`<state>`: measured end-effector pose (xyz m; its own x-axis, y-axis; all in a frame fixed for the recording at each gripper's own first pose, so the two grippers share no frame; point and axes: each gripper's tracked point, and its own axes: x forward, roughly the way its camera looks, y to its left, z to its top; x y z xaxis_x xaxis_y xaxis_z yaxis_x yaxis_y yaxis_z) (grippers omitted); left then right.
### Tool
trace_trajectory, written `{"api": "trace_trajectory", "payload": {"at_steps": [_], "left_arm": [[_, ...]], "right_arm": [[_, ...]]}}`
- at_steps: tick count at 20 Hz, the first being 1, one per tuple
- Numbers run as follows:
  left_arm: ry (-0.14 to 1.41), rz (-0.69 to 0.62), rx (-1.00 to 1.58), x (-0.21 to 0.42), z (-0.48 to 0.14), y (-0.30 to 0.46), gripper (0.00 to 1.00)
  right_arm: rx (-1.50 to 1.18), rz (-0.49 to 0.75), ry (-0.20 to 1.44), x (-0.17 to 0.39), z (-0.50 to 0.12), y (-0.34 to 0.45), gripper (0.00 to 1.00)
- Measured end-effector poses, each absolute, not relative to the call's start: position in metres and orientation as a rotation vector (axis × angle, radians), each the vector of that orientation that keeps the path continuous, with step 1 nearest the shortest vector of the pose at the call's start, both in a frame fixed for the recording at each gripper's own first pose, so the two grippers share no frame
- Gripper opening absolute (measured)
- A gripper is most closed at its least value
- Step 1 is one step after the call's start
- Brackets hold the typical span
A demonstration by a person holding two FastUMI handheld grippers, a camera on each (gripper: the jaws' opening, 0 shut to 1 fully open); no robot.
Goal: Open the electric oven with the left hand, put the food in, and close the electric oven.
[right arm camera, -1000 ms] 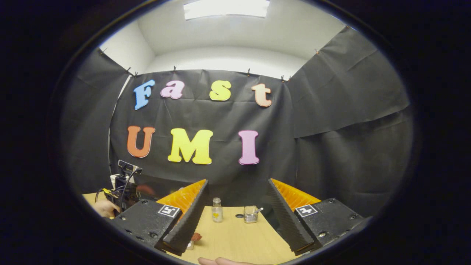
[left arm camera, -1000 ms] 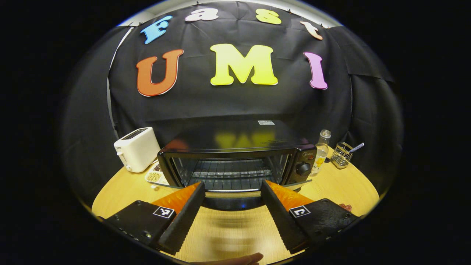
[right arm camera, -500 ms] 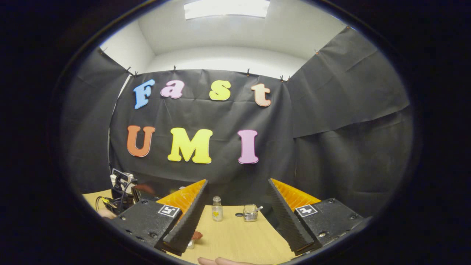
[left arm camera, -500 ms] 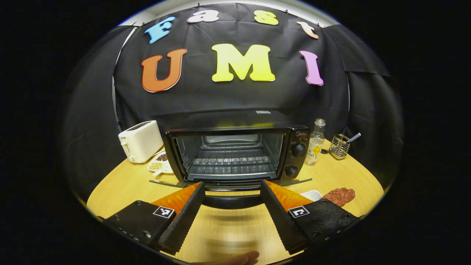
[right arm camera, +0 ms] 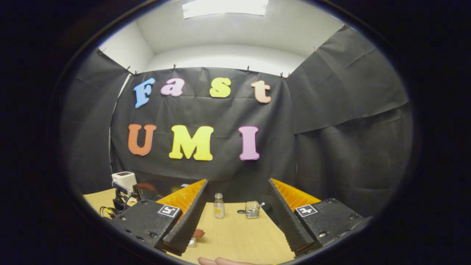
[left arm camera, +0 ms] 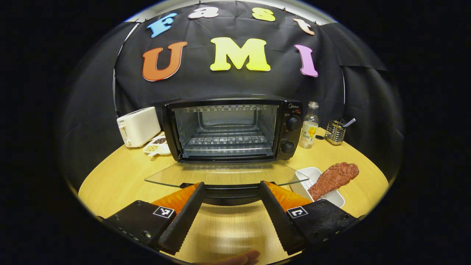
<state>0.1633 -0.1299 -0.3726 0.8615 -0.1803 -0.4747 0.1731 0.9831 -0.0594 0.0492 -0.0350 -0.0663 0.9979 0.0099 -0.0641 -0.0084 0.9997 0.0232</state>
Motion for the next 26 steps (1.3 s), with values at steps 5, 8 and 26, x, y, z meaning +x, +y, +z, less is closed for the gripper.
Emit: {"api": "trace_trajectory", "payload": {"at_steps": [5,8,26], "left_arm": [[0.558,-0.195,0.012,0.151,-0.403,-0.135,0.96],[0.603,-0.197,0.024,0.144,-0.426,-0.139,0.96],[0.357,-0.175,-0.025,0.119,-0.302,-0.103,0.96]], "right_arm": [[0.013,0.01,0.069,0.049,-0.067,-0.034,0.99],[0.016,0.014,0.075,0.049,-0.07,-0.033,0.99],[0.012,0.125,0.299,0.079,-0.143,-0.003,0.99]]}}
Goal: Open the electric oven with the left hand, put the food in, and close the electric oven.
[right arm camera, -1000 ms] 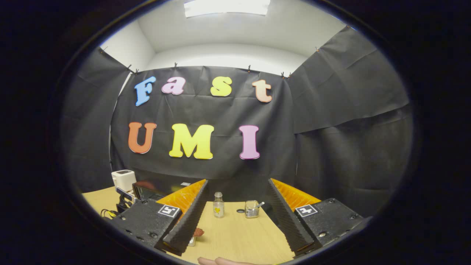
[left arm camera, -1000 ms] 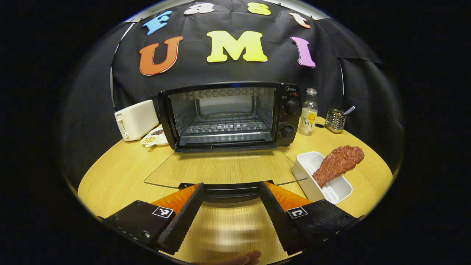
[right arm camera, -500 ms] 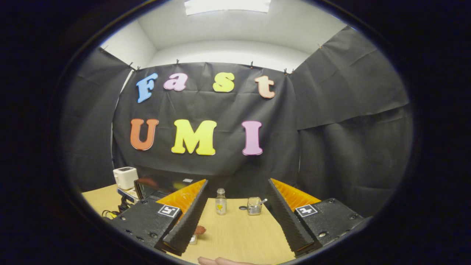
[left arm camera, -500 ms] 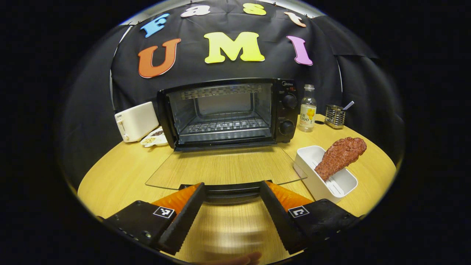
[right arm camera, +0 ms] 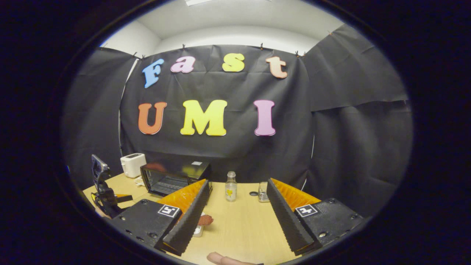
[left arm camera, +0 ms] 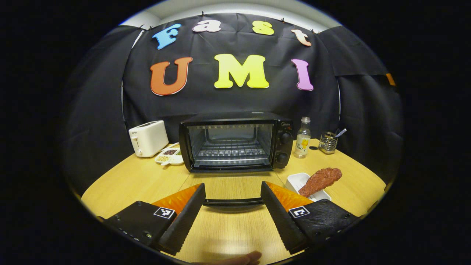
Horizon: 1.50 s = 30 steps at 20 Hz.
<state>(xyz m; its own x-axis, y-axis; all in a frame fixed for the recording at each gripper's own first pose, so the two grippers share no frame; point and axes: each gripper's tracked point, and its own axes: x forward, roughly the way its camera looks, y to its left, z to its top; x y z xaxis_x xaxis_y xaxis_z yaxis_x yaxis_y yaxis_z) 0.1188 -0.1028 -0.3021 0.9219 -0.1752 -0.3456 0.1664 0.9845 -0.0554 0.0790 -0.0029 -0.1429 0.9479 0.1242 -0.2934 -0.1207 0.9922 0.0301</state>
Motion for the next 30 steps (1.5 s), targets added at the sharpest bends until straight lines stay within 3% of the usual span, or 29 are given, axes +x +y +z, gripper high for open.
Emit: {"api": "trace_trajectory", "payload": {"at_steps": [3,12,14,15,21,26,27,28,30], "left_arm": [[0.3,-0.164,-0.03,0.105,-0.268,-0.093,0.96],[0.094,-0.161,-0.056,0.049,-0.143,-0.075,0.96],[0.051,-0.163,-0.055,0.033,-0.119,-0.071,0.96],[0.035,-0.157,-0.046,0.025,-0.11,-0.067,0.96],[0.053,-0.156,-0.004,0.001,-0.107,-0.065,0.96],[0.043,-0.139,-0.009,-0.001,-0.095,-0.053,0.96],[0.044,-0.133,-0.01,-0.001,-0.094,-0.052,0.96],[0.049,-0.133,-0.015,-0.001,-0.096,-0.053,0.96],[0.065,-0.141,-0.024,0.0,-0.1,-0.056,0.96]], "right_arm": [[0.011,0.156,0.406,0.093,-0.177,0.006,0.96],[0.117,0.25,0.781,0.133,-0.292,0.035,0.99],[0.163,0.296,0.862,0.136,-0.313,0.05,0.91],[0.182,0.32,0.902,0.136,-0.324,0.056,0.96],[0.32,0.421,1.044,0.142,-0.377,0.086,0.89],[0.454,0.44,1.134,0.141,-0.409,0.097,0.7],[0.489,0.457,1.152,0.138,-0.408,0.101,0.55],[0.518,0.459,1.153,0.138,-0.405,0.104,0.24],[0.507,0.495,1.15,0.127,-0.394,0.109,0.13]]}}
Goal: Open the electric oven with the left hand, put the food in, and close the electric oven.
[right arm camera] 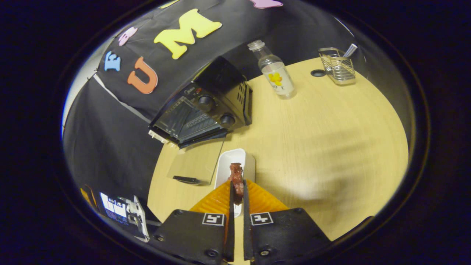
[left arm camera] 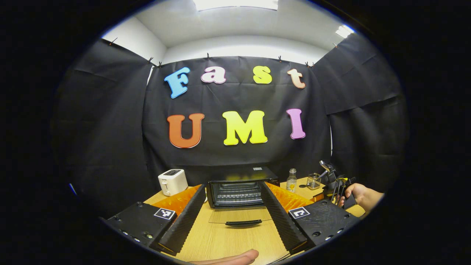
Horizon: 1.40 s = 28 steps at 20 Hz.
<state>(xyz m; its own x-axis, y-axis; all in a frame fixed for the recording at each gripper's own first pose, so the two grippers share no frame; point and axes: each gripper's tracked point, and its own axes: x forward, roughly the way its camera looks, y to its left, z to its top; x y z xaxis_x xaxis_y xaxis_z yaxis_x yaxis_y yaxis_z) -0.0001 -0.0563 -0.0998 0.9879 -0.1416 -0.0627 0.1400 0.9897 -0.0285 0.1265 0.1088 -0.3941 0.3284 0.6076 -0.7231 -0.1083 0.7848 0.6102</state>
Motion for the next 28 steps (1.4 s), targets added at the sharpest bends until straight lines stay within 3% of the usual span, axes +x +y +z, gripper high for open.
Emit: {"api": "trace_trajectory", "payload": {"at_steps": [4,5,13,28], "left_arm": [[0.067,-0.136,-0.01,-0.003,-0.101,-0.055,0.96],[0.071,-0.137,-0.01,-0.005,-0.103,-0.056,0.96],[0.05,-0.123,-0.029,-0.01,-0.095,-0.044,0.96],[0.066,-0.066,-0.007,-0.01,-0.119,-0.001,0.96]], "right_arm": [[0.3,0.486,1.035,0.119,-0.362,0.105,0.06],[0.263,0.478,1.002,0.118,-0.352,0.104,0.1],[-0.042,0.464,0.758,0.116,-0.298,0.121,0.06],[-0.138,0.444,0.544,0.148,-0.28,0.225,0.06]]}}
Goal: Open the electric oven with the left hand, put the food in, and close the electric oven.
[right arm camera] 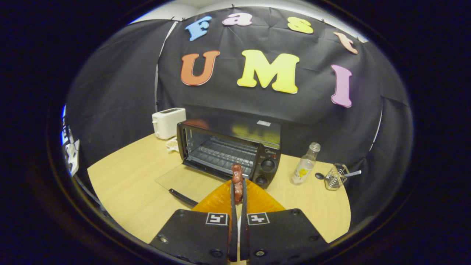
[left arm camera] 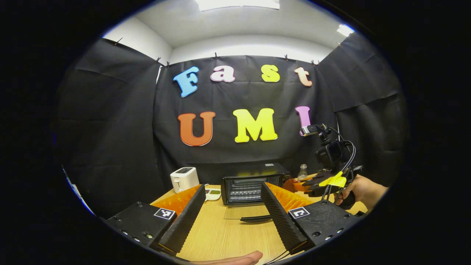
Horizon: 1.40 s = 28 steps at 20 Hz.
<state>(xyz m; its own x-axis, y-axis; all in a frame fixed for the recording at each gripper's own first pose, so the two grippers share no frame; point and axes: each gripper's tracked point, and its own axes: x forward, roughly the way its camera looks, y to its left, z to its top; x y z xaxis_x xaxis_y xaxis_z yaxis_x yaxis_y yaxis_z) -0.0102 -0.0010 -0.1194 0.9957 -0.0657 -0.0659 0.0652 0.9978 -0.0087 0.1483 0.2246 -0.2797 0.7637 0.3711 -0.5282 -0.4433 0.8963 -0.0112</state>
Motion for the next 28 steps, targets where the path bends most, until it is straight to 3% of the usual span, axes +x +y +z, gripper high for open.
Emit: {"api": "trace_trajectory", "payload": {"at_steps": [9,17,23,28], "left_arm": [[0.083,-0.027,0.01,-0.003,-0.135,0.019,0.96],[0.081,0.003,-0.011,0.02,-0.145,0.035,0.96],[0.102,0.067,-0.019,0.039,-0.155,0.061,0.96],[0.109,0.088,-0.029,0.049,-0.166,0.072,0.96]], "right_arm": [[-0.041,0.442,0.415,0.188,-0.291,0.291,0.06],[0.25,0.538,0.544,0.227,-0.341,0.353,0.06],[0.624,0.485,0.674,0.278,-0.365,0.369,0.06],[0.769,0.404,0.719,0.312,-0.403,0.372,0.06]]}}
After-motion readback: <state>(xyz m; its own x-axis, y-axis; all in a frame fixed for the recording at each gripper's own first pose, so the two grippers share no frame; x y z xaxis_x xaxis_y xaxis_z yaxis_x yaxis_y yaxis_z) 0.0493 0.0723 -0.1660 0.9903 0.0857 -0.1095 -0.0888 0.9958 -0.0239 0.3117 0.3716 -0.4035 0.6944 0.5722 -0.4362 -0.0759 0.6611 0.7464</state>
